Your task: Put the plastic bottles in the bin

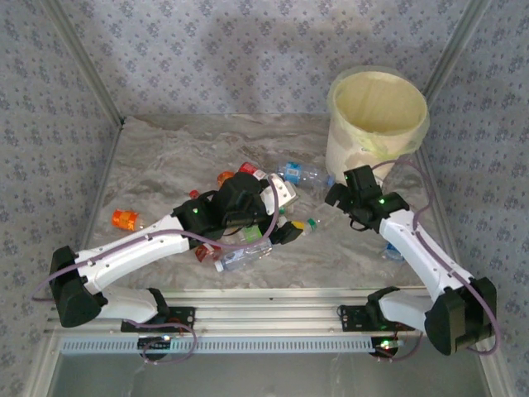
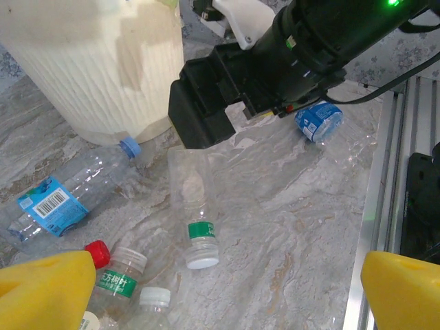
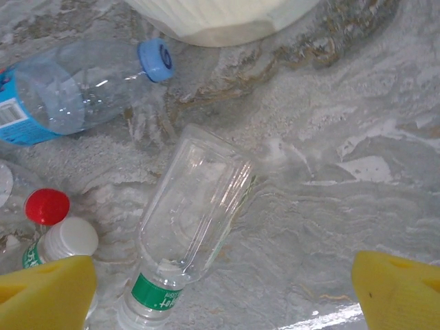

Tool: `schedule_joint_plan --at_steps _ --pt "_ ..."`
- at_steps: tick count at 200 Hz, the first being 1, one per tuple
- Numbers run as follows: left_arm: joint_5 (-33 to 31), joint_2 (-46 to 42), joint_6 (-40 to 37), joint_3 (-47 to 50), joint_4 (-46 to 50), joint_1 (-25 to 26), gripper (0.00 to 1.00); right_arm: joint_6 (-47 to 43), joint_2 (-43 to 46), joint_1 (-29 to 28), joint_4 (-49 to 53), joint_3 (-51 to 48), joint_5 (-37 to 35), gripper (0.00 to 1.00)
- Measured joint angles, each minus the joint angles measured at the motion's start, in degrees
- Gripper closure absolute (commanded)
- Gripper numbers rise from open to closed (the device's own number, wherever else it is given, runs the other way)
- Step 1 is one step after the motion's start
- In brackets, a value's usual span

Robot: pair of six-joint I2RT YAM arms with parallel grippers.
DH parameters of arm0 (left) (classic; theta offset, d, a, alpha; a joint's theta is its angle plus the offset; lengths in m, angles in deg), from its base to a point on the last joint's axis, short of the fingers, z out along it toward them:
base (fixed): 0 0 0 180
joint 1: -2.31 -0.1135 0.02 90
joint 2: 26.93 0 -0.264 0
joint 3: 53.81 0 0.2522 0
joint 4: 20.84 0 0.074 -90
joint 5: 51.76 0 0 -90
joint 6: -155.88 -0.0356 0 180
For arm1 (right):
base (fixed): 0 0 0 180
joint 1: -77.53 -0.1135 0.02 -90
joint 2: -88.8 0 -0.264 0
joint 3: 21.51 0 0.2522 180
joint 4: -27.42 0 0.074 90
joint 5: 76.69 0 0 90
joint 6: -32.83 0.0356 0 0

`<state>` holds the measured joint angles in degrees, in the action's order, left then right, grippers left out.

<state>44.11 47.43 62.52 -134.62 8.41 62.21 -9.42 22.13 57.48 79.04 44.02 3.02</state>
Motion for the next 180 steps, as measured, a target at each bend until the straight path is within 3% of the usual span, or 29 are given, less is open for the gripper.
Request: schedule_joint_plan --at_steps 70,180 --pt "-0.1 0.1 -0.1 0.0 0.0 0.2 0.0 12.9 -8.2 -2.0 -1.6 0.0 -0.4 0.06" --pt "-0.1 0.5 -0.2 0.0 0.2 0.2 0.0 20.5 -20.9 -5.1 -8.3 3.0 -0.4 0.14"
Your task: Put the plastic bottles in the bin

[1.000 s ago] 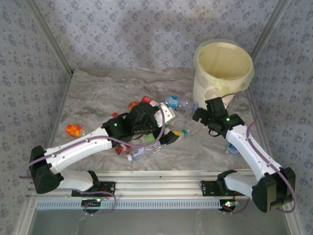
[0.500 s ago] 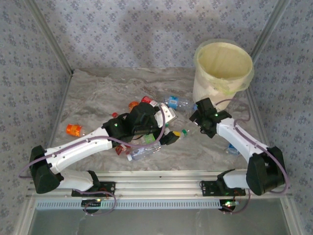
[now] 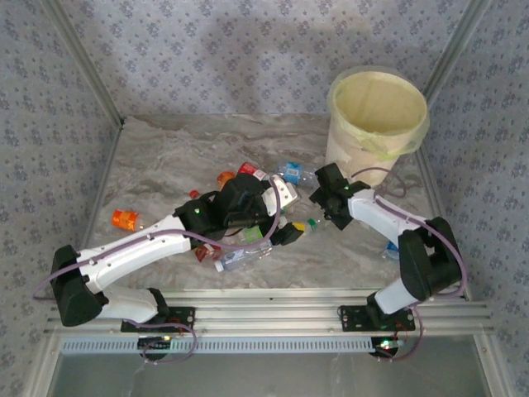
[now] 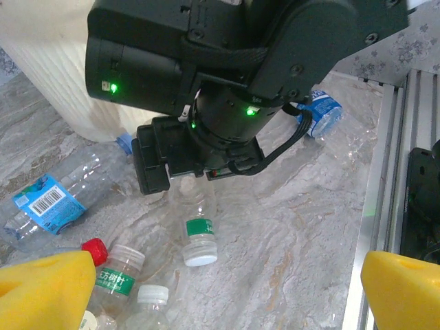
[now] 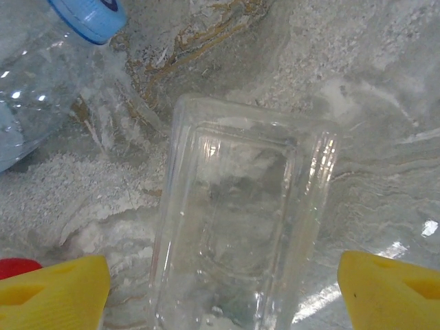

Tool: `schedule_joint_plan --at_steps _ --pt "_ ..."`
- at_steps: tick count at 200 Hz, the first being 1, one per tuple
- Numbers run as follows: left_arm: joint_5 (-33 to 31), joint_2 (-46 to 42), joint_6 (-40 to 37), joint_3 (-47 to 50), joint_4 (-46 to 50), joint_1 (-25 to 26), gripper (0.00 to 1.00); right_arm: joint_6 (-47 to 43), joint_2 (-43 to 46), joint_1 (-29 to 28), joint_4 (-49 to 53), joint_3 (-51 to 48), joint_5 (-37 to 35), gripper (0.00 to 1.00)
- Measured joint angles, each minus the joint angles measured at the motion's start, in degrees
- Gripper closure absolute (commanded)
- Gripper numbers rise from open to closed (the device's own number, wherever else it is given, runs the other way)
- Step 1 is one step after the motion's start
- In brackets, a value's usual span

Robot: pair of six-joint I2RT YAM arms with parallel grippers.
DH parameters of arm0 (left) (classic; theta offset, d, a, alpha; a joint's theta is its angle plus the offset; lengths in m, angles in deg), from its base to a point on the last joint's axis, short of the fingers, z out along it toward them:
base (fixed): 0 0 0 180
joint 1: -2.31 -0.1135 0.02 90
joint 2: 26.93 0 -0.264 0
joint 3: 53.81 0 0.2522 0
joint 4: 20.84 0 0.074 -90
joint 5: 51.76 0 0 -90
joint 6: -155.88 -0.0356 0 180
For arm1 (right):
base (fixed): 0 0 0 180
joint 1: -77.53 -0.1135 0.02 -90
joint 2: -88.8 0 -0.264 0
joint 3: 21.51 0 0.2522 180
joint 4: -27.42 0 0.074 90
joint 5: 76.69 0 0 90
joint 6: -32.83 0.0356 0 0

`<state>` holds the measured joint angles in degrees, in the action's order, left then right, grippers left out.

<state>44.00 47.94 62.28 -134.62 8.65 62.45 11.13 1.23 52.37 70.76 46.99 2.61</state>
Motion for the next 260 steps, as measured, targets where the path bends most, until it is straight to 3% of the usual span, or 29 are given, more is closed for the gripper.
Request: schedule_joint_plan --at_steps 95,166,260 --pt "0.0 0.0 0.0 0.0 0.0 0.0 0.0 1.4 -7.1 1.0 -0.9 2.9 0.0 0.19" --pt "0.0 0.0 -0.1 0.0 0.0 0.0 0.0 0.7 -7.1 2.1 -1.4 2.8 -0.2 0.36" --pt "-1.2 -0.6 -0.5 0.0 0.2 0.0 0.0 -9.0 4.4 -0.8 -1.1 0.9 -8.1 0.37"
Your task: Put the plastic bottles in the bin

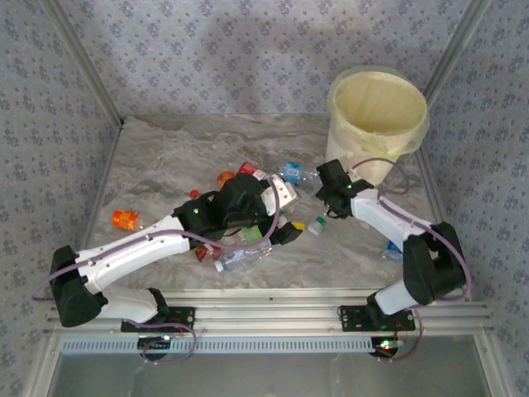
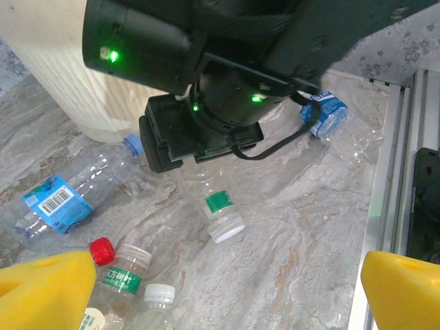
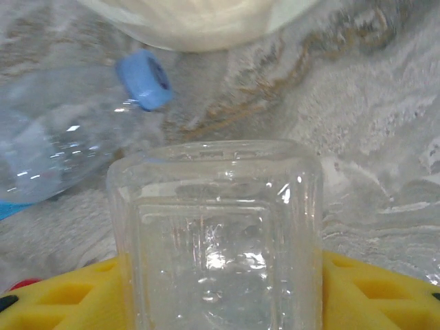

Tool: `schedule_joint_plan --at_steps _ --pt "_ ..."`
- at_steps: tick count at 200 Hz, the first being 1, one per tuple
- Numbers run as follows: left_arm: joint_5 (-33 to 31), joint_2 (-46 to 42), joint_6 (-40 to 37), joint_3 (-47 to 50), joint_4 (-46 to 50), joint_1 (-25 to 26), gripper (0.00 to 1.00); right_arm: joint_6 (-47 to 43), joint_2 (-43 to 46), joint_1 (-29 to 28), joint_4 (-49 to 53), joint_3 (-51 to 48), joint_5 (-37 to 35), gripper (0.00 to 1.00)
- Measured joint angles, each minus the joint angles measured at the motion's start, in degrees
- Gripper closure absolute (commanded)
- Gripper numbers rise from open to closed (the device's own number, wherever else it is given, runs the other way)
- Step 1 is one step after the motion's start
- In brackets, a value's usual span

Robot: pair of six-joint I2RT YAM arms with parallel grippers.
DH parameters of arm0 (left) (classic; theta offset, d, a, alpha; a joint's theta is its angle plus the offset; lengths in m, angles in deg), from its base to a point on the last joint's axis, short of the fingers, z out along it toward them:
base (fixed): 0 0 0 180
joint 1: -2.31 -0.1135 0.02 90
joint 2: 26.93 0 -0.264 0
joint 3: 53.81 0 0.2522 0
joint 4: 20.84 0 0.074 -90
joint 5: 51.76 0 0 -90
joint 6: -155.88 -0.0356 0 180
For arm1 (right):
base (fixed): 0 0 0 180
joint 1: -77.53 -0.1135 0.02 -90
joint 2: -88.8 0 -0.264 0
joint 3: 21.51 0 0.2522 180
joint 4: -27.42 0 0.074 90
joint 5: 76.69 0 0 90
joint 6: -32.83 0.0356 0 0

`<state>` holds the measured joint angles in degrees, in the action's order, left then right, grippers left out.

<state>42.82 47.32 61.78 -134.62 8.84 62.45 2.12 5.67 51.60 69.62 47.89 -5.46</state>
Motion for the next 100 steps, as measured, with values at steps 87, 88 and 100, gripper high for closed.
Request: schedule_joint_plan --at_steps 87,88,100 --pt "-1.8 -7.5 0.8 2.6 -4.6 -2.3 0.0 -17.6 17.0 -8.8 2.9 3.3 -13.9 0.38" --pt "-1.8 -7.6 0.8 2.7 -4.7 -2.3 0.0 -17.8 17.0 -8.9 2.9 3.5 -14.0 0.38" --pt "-2.5 -8.9 1.7 4.4 -6.5 -2.7 0.0 -20.7 17.3 -9.8 3.2 5.7 -15.8 0.38"
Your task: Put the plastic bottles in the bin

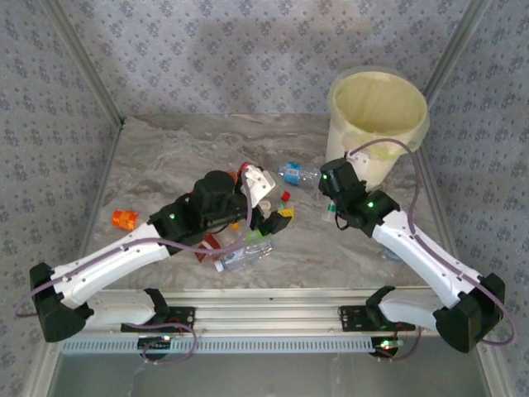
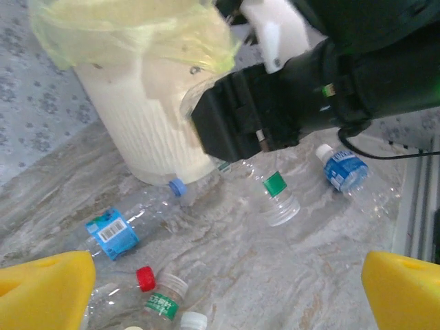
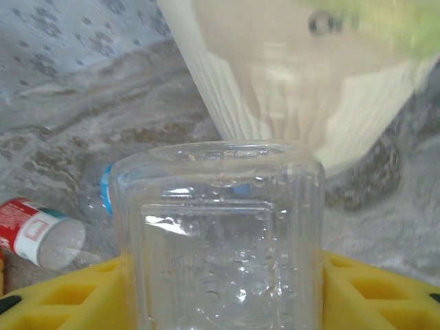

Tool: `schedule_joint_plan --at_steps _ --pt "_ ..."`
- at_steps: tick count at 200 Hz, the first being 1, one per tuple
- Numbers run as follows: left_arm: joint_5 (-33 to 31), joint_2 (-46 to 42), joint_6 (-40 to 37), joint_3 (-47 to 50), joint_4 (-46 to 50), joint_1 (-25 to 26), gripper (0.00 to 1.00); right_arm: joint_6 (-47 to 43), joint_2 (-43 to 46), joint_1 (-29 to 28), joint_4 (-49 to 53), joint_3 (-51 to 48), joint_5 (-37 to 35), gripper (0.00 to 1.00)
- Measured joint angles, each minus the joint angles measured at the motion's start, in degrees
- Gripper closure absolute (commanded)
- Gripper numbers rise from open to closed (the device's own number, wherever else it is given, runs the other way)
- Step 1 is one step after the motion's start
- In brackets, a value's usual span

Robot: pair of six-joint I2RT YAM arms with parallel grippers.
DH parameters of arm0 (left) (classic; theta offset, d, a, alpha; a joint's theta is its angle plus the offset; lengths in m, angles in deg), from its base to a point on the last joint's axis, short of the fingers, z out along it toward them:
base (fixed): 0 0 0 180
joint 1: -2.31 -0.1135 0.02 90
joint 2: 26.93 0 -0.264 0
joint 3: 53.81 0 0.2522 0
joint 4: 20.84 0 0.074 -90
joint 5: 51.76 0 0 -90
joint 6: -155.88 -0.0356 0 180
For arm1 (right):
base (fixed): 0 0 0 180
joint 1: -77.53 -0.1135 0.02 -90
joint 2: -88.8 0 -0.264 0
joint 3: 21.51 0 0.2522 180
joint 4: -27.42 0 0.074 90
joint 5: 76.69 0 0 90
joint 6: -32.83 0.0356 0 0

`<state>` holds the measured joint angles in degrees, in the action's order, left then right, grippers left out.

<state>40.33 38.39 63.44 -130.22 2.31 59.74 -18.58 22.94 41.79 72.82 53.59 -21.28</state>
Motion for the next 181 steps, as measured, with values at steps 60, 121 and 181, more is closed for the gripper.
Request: schedule_joint_plan --at_steps 60,121,181 --pt "-3.9 -1.3 4.3 1.8 -3.2 -0.1 0.0 -14.0 -0.1 -0.6 0.7 14.6 -5.1 0.38" --pt "-7.8 6.2 10.1 -6.1 1.4 0.0 0.01 -24.2 -4.9 7.3 0.8 28.0 -4.1 0.38" --pt "-10.7 5.9 11.4 -3.4 -0.7 0.1 0.0 -28.2 -13.1 19.0 1.2 41.1 2.0 0.38"
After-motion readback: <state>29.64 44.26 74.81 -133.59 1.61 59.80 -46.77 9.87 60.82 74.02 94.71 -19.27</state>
